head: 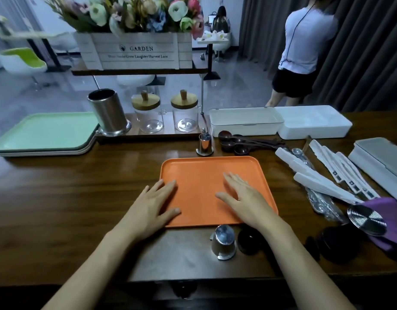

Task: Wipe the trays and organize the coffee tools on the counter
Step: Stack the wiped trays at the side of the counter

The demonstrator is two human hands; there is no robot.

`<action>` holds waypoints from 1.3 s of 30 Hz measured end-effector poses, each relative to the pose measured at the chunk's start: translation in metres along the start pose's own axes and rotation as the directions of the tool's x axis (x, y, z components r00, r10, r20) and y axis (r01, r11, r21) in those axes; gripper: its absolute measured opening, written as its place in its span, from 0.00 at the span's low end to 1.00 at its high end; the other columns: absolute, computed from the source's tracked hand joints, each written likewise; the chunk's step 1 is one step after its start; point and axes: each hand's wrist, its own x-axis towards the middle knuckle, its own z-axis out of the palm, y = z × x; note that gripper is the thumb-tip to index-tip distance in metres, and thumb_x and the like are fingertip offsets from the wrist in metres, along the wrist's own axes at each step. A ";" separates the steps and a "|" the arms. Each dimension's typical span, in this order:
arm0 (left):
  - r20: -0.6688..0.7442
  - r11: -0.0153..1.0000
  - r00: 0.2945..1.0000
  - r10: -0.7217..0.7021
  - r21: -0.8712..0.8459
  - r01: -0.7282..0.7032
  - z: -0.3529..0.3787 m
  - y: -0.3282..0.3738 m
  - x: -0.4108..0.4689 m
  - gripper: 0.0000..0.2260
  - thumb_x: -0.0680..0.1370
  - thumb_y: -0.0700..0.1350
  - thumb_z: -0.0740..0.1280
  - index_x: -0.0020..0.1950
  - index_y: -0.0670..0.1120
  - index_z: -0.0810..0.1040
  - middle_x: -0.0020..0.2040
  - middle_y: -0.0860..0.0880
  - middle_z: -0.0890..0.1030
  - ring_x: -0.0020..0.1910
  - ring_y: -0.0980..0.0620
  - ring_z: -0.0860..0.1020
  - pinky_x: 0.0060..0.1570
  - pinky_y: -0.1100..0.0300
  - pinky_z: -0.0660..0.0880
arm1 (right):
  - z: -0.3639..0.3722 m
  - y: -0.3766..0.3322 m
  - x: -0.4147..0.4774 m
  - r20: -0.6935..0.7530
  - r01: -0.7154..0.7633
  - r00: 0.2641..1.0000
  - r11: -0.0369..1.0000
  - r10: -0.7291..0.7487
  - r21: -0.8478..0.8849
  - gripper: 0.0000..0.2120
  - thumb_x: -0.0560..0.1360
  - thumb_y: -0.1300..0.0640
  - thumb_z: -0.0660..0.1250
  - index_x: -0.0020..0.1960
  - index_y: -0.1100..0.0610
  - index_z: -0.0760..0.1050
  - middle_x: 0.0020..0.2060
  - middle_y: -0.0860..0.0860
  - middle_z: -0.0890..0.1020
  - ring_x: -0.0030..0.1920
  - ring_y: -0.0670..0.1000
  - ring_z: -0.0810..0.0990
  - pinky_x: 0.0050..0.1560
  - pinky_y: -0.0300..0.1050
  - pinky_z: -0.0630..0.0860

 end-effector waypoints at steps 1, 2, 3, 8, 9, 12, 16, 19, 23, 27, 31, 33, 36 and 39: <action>0.003 1.000 1.000 0.002 -0.004 -0.002 -0.003 -0.007 -0.002 0.37 0.80 0.66 0.60 0.83 0.56 0.48 0.82 0.56 0.54 0.82 0.56 0.46 0.81 0.49 0.46 | 0.001 0.000 0.002 -0.002 -0.008 1.000 1.000 0.008 -0.028 0.37 0.79 0.34 0.59 0.82 0.46 0.52 0.81 0.46 0.54 0.80 0.45 0.47 0.79 0.45 0.45; 0.007 1.000 1.000 0.004 -0.011 -0.004 -0.005 -0.013 -0.003 0.37 0.79 0.68 0.59 0.83 0.56 0.48 0.82 0.57 0.53 0.81 0.57 0.45 0.81 0.50 0.45 | 0.002 0.001 0.003 0.000 -0.022 1.000 0.998 0.022 -0.060 0.37 0.79 0.34 0.60 0.82 0.47 0.52 0.81 0.47 0.53 0.81 0.46 0.47 0.79 0.46 0.44; 0.017 1.000 1.000 0.005 -0.019 -0.004 -0.007 -0.018 -0.004 0.39 0.78 0.71 0.58 0.83 0.56 0.48 0.82 0.57 0.52 0.81 0.58 0.44 0.81 0.51 0.44 | 0.003 0.002 0.003 -0.003 -0.043 0.999 0.994 0.042 -0.097 0.38 0.78 0.33 0.60 0.82 0.48 0.52 0.81 0.49 0.52 0.81 0.47 0.46 0.79 0.47 0.43; 0.058 1.000 0.998 -0.028 0.017 0.027 -0.009 -0.035 -0.007 0.48 0.70 0.81 0.54 0.83 0.58 0.45 0.82 0.54 0.39 0.80 0.56 0.37 0.79 0.52 0.39 | 0.004 0.001 0.000 -0.039 -0.185 0.983 0.965 0.180 -0.188 0.46 0.74 0.29 0.63 0.82 0.50 0.51 0.82 0.53 0.45 0.81 0.53 0.42 0.78 0.51 0.44; 0.061 0.999 0.997 -0.044 0.017 0.043 -0.009 -0.036 -0.009 0.49 0.70 0.81 0.54 0.83 0.58 0.44 0.82 0.53 0.37 0.80 0.56 0.36 0.78 0.53 0.37 | 0.004 0.000 -0.002 -0.057 -0.200 0.980 0.962 0.193 -0.188 0.47 0.73 0.29 0.63 0.82 0.50 0.51 0.82 0.53 0.44 0.81 0.53 0.42 0.78 0.51 0.44; 0.064 0.994 0.992 -0.106 0.001 0.106 -0.007 -0.034 -0.010 0.55 0.66 0.84 0.53 0.83 0.55 0.43 0.82 0.48 0.36 0.81 0.53 0.35 0.79 0.52 0.37 | 0.003 0.000 -0.006 -0.070 -0.257 0.966 0.950 0.248 -0.179 0.49 0.71 0.27 0.64 0.82 0.50 0.49 0.81 0.55 0.44 0.81 0.56 0.41 0.78 0.53 0.43; 0.082 0.989 0.986 -0.144 0.034 0.142 -0.007 -0.029 -0.012 0.61 0.63 0.87 0.50 0.83 0.49 0.41 0.83 0.47 0.40 0.81 0.51 0.37 0.80 0.50 0.38 | 0.002 0.003 -0.015 -0.048 -0.351 0.936 0.927 0.348 -0.132 0.56 0.68 0.25 0.65 0.83 0.50 0.44 0.81 0.55 0.38 0.81 0.55 0.38 0.78 0.58 0.49; 0.078 0.987 0.984 -0.161 0.031 0.159 -0.007 -0.026 -0.012 0.63 0.62 0.87 0.51 0.83 0.47 0.42 0.83 0.47 0.41 0.81 0.51 0.38 0.80 0.50 0.38 | -0.003 0.003 -0.020 0.010 -0.379 0.923 0.911 0.385 -0.164 0.59 0.67 0.24 0.65 0.83 0.51 0.41 0.81 0.57 0.40 0.81 0.58 0.40 0.78 0.57 0.47; 0.092 0.984 0.980 -0.177 0.011 0.177 -0.005 -0.023 -0.017 0.64 0.60 0.88 0.52 0.84 0.48 0.42 0.83 0.47 0.40 0.81 0.51 0.37 0.80 0.49 0.38 | -0.008 0.011 -0.026 0.090 -0.360 0.925 0.926 0.370 -0.112 0.63 0.62 0.24 0.70 0.82 0.47 0.39 0.81 0.53 0.38 0.81 0.60 0.43 0.78 0.60 0.50; 0.101 0.982 0.977 -0.189 0.003 0.190 -0.006 -0.018 -0.023 0.64 0.59 0.87 0.55 0.84 0.50 0.42 0.83 0.48 0.39 0.81 0.51 0.36 0.79 0.49 0.36 | -0.007 0.018 -0.028 0.092 -0.284 0.952 0.956 0.291 -0.079 0.63 0.61 0.26 0.73 0.82 0.47 0.41 0.80 0.49 0.35 0.81 0.58 0.49 0.78 0.60 0.57; 0.089 0.976 0.973 -0.214 -0.030 0.217 -0.007 -0.011 -0.029 0.64 0.59 0.86 0.58 0.84 0.51 0.43 0.83 0.49 0.40 0.81 0.51 0.37 0.79 0.50 0.38 | -0.007 0.020 -0.029 0.074 -0.217 0.973 0.975 0.221 -0.055 0.62 0.61 0.29 0.75 0.83 0.47 0.45 0.81 0.48 0.36 0.81 0.56 0.49 0.78 0.58 0.57; 0.068 0.969 0.970 -0.235 -0.055 0.239 -0.005 -0.010 -0.032 0.63 0.59 0.85 0.60 0.84 0.51 0.45 0.84 0.49 0.42 0.82 0.51 0.39 0.80 0.48 0.42 | -0.007 0.019 -0.028 0.067 -0.199 0.977 0.979 0.201 -0.045 0.60 0.62 0.30 0.75 0.82 0.46 0.46 0.81 0.47 0.38 0.81 0.55 0.48 0.78 0.58 0.56; 0.052 0.957 0.962 -0.269 -0.095 0.272 -0.006 -0.010 -0.036 0.63 0.59 0.85 0.61 0.84 0.53 0.46 0.84 0.50 0.43 0.82 0.51 0.40 0.80 0.46 0.46 | -0.008 0.015 -0.025 0.056 -0.177 0.982 0.984 0.178 -0.034 0.59 0.63 0.31 0.76 0.82 0.46 0.47 0.81 0.47 0.39 0.81 0.55 0.48 0.78 0.59 0.55; 0.030 0.951 0.958 -0.284 -0.118 0.285 -0.011 -0.012 -0.042 0.62 0.59 0.85 0.61 0.84 0.54 0.47 0.84 0.52 0.43 0.82 0.52 0.40 0.80 0.46 0.48 | -0.009 0.010 -0.023 0.039 -0.150 0.988 0.989 0.151 -0.018 0.58 0.63 0.31 0.76 0.82 0.46 0.49 0.81 0.47 0.41 0.81 0.54 0.48 0.77 0.58 0.56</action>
